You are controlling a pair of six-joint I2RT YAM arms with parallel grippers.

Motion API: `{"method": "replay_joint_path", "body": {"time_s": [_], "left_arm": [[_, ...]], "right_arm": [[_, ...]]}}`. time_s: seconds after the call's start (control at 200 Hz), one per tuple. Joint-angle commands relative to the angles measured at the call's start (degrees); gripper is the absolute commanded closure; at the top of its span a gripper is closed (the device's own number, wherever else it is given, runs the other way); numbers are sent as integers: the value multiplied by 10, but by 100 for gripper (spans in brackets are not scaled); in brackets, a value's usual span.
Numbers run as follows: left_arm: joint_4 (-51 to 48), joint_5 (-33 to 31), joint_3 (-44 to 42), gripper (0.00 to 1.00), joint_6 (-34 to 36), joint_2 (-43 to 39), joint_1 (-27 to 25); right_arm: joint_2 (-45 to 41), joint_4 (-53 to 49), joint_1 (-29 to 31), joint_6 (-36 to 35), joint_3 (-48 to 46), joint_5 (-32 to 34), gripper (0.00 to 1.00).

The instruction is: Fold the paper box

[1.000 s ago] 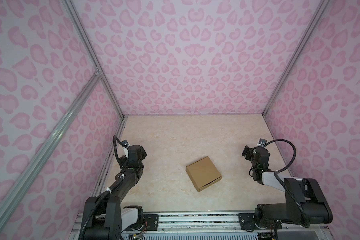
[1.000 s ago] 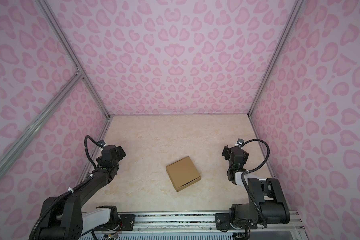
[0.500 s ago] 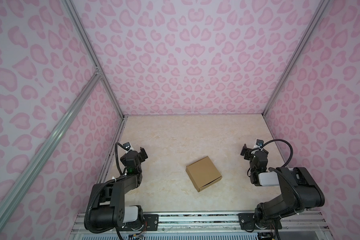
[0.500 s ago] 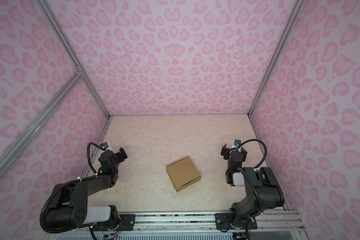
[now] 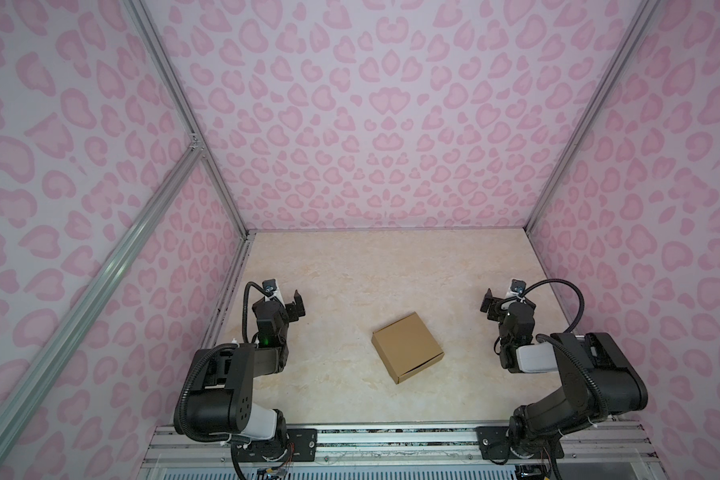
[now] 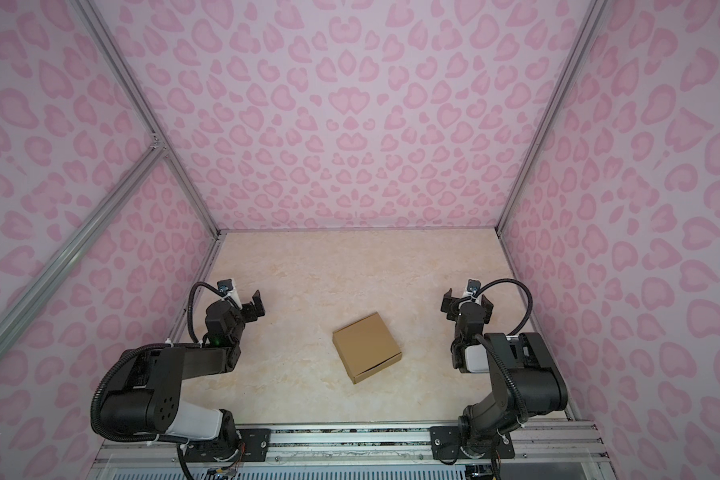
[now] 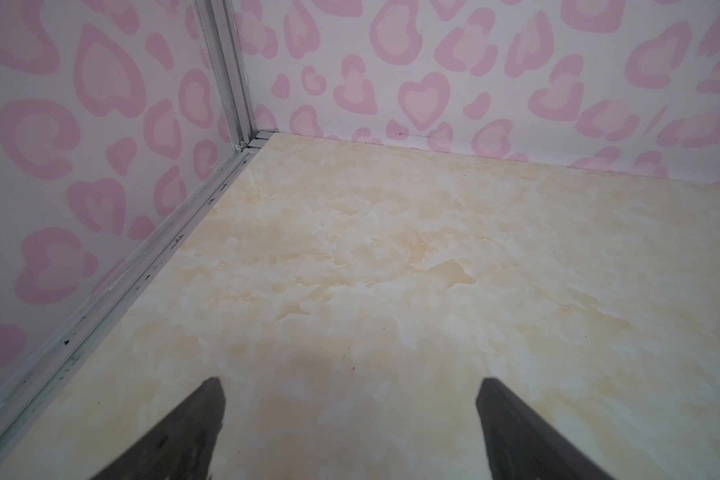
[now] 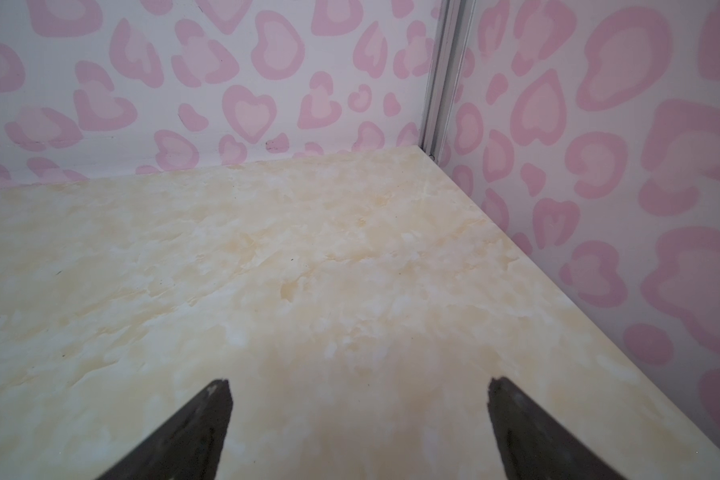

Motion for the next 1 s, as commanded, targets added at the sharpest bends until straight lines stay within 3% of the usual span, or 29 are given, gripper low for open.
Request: {"method": "replay_joint_path", "body": {"time_s": [0.0,0.31,0.41,0.995], "left_arm": [[35,3,-2,3,10,-1,-1],[34,4,-2,3,10,-1,0],[29,40,1,3,19,1,2],[27,41,2,3,20,1,3]], "right_arm": [[1,22,1,-4,-4,5,2],[1,23,2,-4,-4,6,2],[1,23,2,-4,-5,6,1],[1,23,1,-4,-4,6,1]]}}
